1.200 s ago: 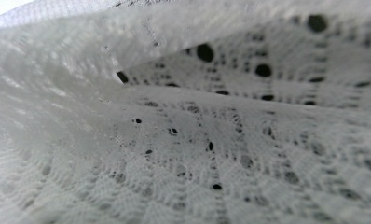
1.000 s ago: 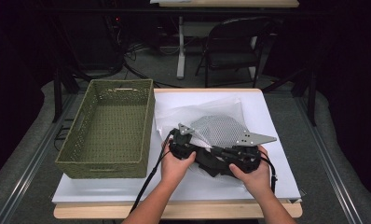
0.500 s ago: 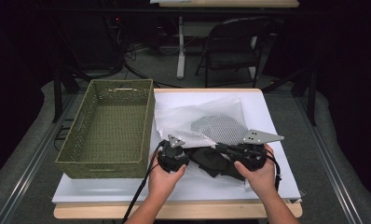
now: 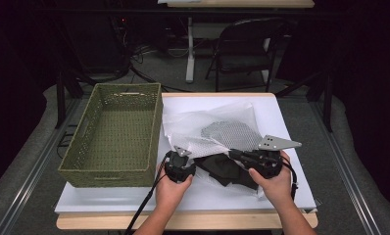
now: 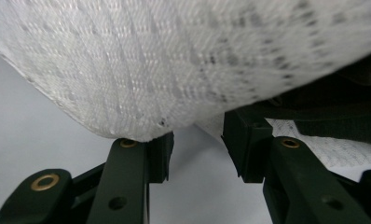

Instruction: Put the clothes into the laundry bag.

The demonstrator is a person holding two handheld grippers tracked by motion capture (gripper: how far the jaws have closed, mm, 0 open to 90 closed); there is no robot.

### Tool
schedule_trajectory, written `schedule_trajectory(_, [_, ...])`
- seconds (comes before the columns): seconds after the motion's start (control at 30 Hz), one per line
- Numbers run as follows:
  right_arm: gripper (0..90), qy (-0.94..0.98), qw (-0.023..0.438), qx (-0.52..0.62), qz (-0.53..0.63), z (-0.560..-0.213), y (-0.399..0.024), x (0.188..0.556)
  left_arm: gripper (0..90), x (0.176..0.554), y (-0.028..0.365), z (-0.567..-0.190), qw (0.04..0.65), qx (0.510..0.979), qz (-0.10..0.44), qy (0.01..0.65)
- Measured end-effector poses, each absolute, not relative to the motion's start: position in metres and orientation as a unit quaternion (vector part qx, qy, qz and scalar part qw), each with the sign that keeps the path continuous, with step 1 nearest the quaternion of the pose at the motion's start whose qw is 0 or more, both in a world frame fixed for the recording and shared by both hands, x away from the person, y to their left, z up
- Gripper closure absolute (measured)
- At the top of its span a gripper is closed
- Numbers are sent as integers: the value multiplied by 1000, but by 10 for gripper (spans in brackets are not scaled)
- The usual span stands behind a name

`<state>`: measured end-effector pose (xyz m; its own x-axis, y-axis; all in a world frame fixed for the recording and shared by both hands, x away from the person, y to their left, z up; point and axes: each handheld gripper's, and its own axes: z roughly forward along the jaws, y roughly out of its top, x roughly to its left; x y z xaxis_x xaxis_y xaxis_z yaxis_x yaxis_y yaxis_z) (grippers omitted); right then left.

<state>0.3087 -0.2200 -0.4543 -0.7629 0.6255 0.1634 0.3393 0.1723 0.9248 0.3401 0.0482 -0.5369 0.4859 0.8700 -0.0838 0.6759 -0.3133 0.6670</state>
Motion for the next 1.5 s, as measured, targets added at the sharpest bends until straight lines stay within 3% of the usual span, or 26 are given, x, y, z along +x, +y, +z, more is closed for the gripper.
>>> schedule_trajectory(0.33, [895, 755, 126, 320, 558, -456, -219, 308, 572, 345, 39, -545, 323, 808, 134, 474])
schedule_trajectory(0.5, [895, 757, 126, 317, 557, -456, -218, 308, 847, 345, 41, -546, 323, 808, 141, 473])
schedule_trajectory(0.57, [895, 756, 126, 318, 557, -457, -218, 308, 894, 344, 42, -543, 332, 806, 142, 469])
schedule_trajectory(1.1, [895, 754, 122, 327, 556, -462, -222, 311, 900, 295, 47, -497, 413, 798, 149, 414])
schedule_trajectory(1.5, [896, 752, 126, 325, 560, -457, -223, 307, 900, 274, 58, -546, 384, 801, 102, 448])
